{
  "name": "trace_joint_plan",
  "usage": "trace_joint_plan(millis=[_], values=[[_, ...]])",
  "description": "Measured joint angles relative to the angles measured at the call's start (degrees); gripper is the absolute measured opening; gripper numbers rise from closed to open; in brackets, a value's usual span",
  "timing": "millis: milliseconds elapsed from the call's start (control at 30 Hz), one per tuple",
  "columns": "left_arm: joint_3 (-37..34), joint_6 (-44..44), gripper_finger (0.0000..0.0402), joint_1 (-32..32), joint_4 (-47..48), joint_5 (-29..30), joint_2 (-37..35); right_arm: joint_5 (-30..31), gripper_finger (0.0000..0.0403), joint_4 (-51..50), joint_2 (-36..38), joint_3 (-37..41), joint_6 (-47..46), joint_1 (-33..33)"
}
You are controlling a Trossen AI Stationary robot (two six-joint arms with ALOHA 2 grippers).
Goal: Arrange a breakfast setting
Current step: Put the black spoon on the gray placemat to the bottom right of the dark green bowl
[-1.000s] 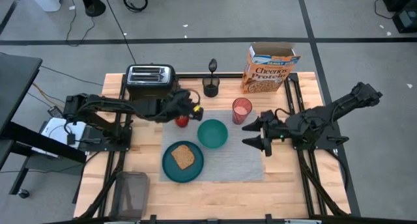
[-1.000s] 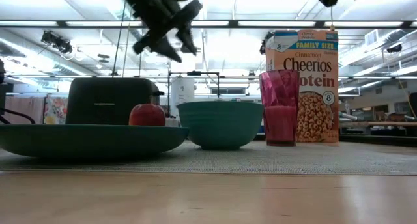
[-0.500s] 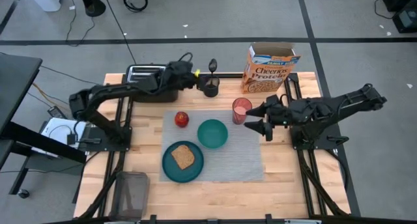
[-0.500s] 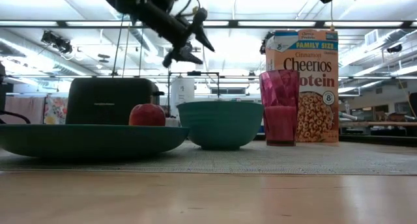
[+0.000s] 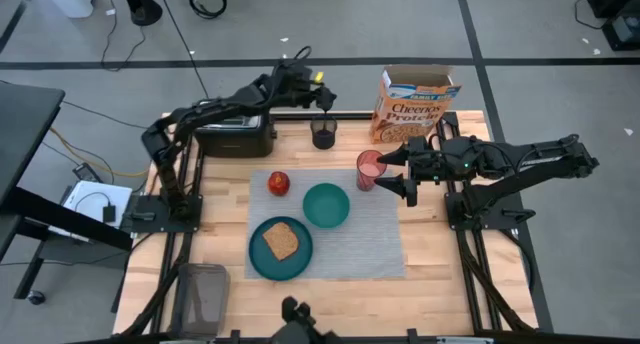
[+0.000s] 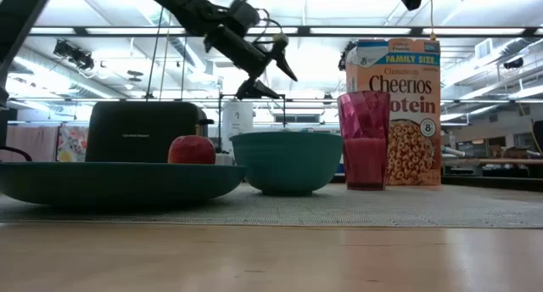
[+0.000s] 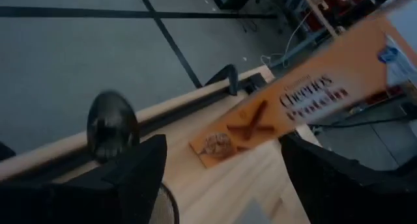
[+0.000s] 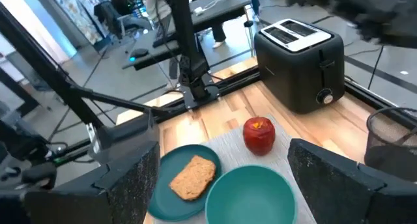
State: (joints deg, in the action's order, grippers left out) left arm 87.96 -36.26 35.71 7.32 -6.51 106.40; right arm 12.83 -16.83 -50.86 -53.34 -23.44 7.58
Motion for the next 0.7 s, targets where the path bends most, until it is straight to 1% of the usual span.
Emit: trace_joint_plan(millis=[67, 133, 167, 333, 433, 533, 700], values=[[3.1, 1.0, 0.0314, 1.4, 3.6, -0.3, 1.9, -1.8, 0.0341, -0.4, 0.2, 0.0, 1.2, -1.1], [5.1, 1.2, 0.0314, 3.5, 4.8, -3.1, 3.5, -2.9, 0.0341, -0.6, 0.3, 0.0, 1.3, -1.8], [5.6, 2.0, 0.0314, 4.8, 5.1, -5.2, 4.1, -3.0, 0.0341, -0.7, 0.3, 0.0, 1.2, -2.1], [6.0, 5.0, 0.0314, 11.2, 5.1, -19.6, 7.3, -3.5, 0.0341, -0.6, 0.3, 0.0, 1.2, -3.4], [6.0, 8.0, 0.0314, 13.8, 4.6, -26.2, 9.5, -3.5, 0.0341, -0.6, 0.3, 0.0, 0.8, -4.6], [6.0, 10.7, 0.0314, 15.3, 2.7, -31.2, 12.0, -3.5, 0.0341, -0.5, 0.3, 0.0, -0.5, -5.8], [6.0, 14.6, 0.0314, 15.3, -1.5, -36.7, 15.1, -3.5, 0.0341, -0.5, 0.3, 0.0, -1.6, -7.9]])
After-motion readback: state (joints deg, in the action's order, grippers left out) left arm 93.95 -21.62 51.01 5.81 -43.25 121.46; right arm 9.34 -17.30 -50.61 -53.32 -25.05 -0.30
